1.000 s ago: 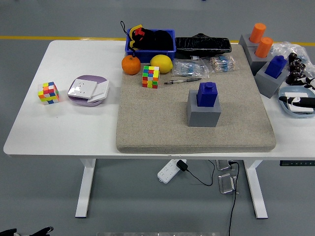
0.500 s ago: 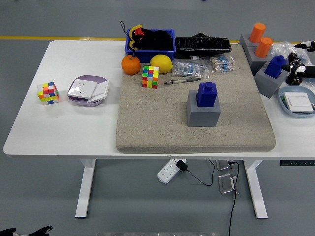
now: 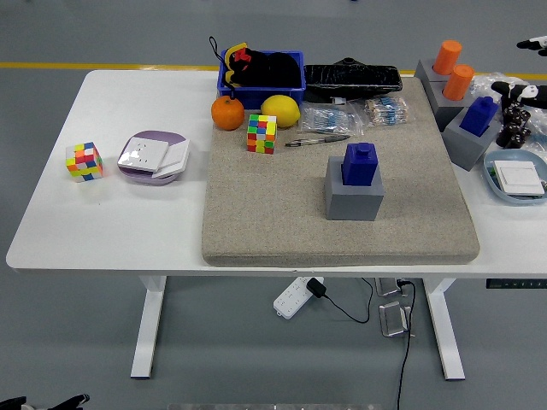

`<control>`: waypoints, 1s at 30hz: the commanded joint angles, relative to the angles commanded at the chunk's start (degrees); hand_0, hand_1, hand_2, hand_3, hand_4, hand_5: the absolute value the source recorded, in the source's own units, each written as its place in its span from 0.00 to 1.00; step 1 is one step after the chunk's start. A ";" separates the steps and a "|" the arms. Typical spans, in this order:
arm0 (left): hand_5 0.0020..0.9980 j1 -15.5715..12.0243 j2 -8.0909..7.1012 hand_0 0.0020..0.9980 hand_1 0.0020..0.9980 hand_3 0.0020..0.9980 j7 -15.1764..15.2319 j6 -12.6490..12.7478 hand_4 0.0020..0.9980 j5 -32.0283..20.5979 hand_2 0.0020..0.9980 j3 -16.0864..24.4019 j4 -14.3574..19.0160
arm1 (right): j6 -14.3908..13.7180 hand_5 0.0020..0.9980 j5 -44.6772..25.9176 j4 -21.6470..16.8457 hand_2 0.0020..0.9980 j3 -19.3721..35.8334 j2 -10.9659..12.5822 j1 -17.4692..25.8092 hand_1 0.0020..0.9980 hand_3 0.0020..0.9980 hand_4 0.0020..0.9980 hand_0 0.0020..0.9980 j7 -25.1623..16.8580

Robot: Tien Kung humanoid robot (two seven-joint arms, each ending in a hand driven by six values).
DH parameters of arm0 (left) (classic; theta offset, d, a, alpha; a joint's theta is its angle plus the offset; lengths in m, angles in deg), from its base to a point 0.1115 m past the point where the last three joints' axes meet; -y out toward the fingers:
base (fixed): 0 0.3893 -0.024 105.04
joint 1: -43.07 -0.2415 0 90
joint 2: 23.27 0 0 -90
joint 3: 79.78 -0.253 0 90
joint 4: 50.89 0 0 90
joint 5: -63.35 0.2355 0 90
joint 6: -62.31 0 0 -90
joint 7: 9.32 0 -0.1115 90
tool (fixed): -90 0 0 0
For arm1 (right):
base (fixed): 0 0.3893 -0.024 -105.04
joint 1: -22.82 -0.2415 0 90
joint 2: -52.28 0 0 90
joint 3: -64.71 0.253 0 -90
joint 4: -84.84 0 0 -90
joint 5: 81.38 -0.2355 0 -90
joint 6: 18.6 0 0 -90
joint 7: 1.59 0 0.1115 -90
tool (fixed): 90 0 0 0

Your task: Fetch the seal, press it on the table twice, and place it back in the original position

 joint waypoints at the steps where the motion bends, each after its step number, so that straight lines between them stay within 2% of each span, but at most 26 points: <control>1: 0.42 0.03 0.01 0.81 0.79 0.80 0.00 0.00 0.68 0.00 0.76 -0.02 0.01 | 0.09 0.74 -0.04 0.41 0.89 -0.26 -0.11 0.21 0.89 0.84 1.00 0.93 0.03; 3: 0.42 0.04 0.02 0.81 0.79 0.80 0.01 -0.01 0.68 0.02 0.76 -0.04 0.02 | 0.17 0.74 -0.15 0.81 0.89 -0.53 -0.22 0.39 0.89 0.84 1.00 0.93 0.03; 8: 0.42 0.00 0.04 0.81 0.79 0.80 -0.20 0.02 0.68 0.96 0.76 0.42 0.04 | 0.79 0.74 -1.60 4.75 0.89 -2.90 -1.70 2.06 0.89 0.84 1.00 0.93 0.28; 16: 0.41 -0.18 0.22 0.81 0.79 0.80 -0.16 0.00 0.68 0.78 0.76 0.34 0.01 | 2.08 0.74 -1.92 7.79 0.89 -5.07 -3.11 3.66 0.89 0.83 1.00 0.93 1.00; 30: 0.42 -0.22 0.36 0.81 0.79 0.80 0.09 -0.03 0.68 -0.13 0.76 -0.16 -0.06 | 3.05 0.74 -5.25 9.45 0.88 -6.45 -4.35 6.33 0.89 0.82 1.00 0.92 1.38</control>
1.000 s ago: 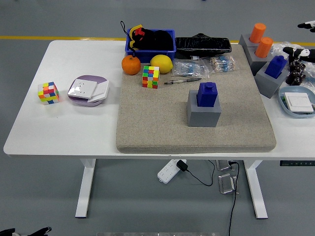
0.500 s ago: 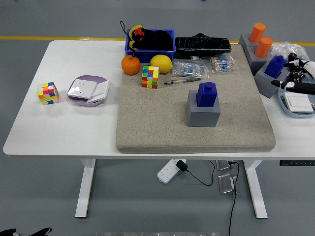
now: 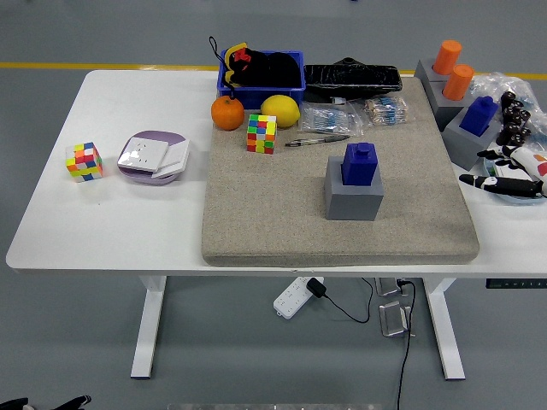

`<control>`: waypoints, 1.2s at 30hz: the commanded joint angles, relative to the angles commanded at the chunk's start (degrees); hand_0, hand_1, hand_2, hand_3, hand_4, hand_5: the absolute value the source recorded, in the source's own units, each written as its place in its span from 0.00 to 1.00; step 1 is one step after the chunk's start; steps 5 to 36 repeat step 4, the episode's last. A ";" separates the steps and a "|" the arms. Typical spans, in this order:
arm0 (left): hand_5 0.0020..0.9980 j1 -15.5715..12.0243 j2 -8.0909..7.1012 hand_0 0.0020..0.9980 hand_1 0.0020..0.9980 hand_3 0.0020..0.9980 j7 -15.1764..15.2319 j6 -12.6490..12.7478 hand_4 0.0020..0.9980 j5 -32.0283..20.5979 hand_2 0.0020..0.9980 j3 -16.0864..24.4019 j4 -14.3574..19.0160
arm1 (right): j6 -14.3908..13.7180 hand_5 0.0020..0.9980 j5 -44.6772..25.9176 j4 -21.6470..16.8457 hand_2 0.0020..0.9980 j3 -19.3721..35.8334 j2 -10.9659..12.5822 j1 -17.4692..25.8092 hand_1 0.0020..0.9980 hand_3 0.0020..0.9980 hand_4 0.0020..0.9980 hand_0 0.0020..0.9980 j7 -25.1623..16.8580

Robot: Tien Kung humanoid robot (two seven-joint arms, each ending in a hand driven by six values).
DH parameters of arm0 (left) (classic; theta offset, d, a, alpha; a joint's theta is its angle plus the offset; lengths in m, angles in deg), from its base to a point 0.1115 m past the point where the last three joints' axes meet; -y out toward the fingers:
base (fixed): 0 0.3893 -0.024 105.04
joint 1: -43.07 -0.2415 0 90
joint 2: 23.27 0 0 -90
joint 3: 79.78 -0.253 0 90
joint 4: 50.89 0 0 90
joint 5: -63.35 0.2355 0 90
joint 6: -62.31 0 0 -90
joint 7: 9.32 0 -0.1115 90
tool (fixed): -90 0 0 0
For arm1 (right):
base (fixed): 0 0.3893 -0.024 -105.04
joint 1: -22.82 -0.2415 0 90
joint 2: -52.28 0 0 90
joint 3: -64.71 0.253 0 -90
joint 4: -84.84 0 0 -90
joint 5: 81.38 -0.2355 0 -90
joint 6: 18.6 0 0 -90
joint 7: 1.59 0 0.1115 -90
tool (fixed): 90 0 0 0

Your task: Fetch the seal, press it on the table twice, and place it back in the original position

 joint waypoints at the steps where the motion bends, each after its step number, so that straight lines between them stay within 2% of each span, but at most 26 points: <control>1: 0.42 0.00 0.02 0.81 0.79 0.80 0.03 0.00 0.68 -0.10 0.76 -0.04 -0.01 | 0.03 0.74 -0.20 -0.04 0.88 -0.02 -0.08 0.14 0.89 0.82 1.00 0.92 -0.03; 36: 0.42 0.01 0.08 0.81 0.79 0.80 0.06 -0.01 0.68 -0.28 0.76 -0.12 -0.03 | 0.07 0.74 -0.16 0.02 0.88 0.59 -0.26 -0.03 0.89 0.82 1.00 0.92 -0.07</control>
